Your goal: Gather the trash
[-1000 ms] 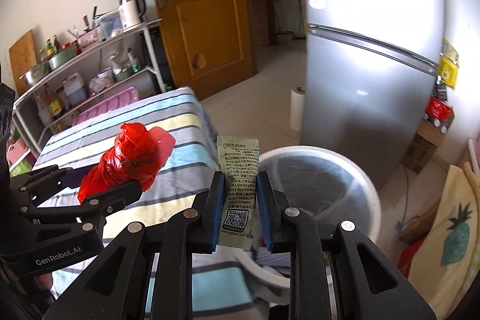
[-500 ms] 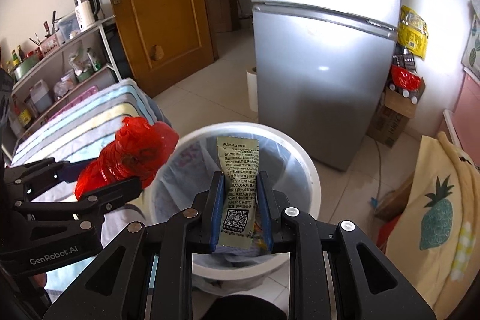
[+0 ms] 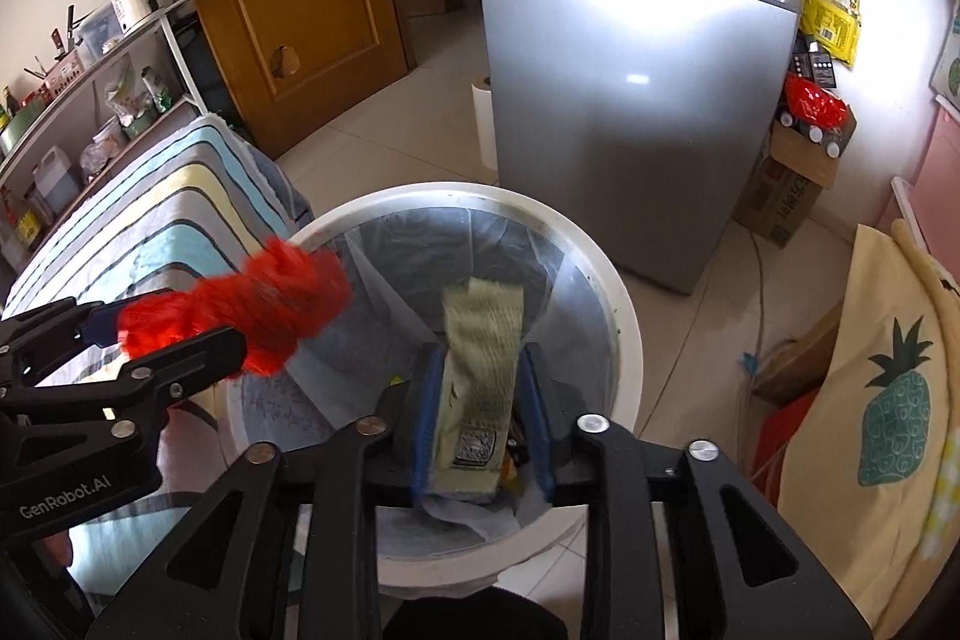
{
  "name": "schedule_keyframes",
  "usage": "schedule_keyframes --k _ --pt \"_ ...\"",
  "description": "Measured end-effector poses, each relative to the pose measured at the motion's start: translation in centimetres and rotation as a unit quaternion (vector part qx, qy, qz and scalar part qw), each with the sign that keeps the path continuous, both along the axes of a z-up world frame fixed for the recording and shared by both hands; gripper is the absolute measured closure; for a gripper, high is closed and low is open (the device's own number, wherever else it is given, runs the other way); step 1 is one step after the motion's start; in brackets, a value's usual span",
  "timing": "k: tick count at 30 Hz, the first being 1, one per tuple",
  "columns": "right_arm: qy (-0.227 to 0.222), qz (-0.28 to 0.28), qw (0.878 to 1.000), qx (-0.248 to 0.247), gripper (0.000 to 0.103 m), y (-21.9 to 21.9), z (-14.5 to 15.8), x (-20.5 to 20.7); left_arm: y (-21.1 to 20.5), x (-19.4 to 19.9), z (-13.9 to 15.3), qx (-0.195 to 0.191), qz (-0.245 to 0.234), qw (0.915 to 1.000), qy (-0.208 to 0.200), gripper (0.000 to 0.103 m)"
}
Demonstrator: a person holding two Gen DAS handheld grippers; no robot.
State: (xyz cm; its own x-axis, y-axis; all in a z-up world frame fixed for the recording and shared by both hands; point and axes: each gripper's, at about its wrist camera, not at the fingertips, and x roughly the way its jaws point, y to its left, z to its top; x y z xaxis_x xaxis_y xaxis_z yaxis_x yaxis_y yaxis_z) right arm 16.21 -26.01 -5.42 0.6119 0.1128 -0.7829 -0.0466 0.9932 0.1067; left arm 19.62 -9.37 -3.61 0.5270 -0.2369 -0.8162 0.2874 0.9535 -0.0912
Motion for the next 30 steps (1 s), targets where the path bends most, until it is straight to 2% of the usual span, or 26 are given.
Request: schedule_keyframes --k 2,8,20,26,30 --pt "-0.001 -0.002 1.000 0.000 0.057 -0.1 0.0 -0.1 0.1 0.1 -0.1 0.000 0.003 1.0000 0.004 0.044" --pt "-0.008 -0.010 1.000 0.005 0.057 -0.3 0.5 -0.6 0.9 -0.8 0.4 0.001 0.013 0.9999 -0.008 0.043" --pt "-0.064 -0.013 0.998 0.004 0.057 1.5 3.6 -4.5 3.1 -5.1 3.0 -0.006 0.042 0.9974 -0.059 0.043" --pt "-0.085 -0.019 0.996 -0.003 0.057 2.5 4.5 -7.1 4.0 -8.0 3.9 -0.006 0.057 0.9943 -0.090 0.043" --pt "-0.098 -0.018 0.995 -0.001 0.057 2.8 5.0 -8.8 4.4 -9.9 4.4 0.009 0.070 0.9910 -0.113 0.043"
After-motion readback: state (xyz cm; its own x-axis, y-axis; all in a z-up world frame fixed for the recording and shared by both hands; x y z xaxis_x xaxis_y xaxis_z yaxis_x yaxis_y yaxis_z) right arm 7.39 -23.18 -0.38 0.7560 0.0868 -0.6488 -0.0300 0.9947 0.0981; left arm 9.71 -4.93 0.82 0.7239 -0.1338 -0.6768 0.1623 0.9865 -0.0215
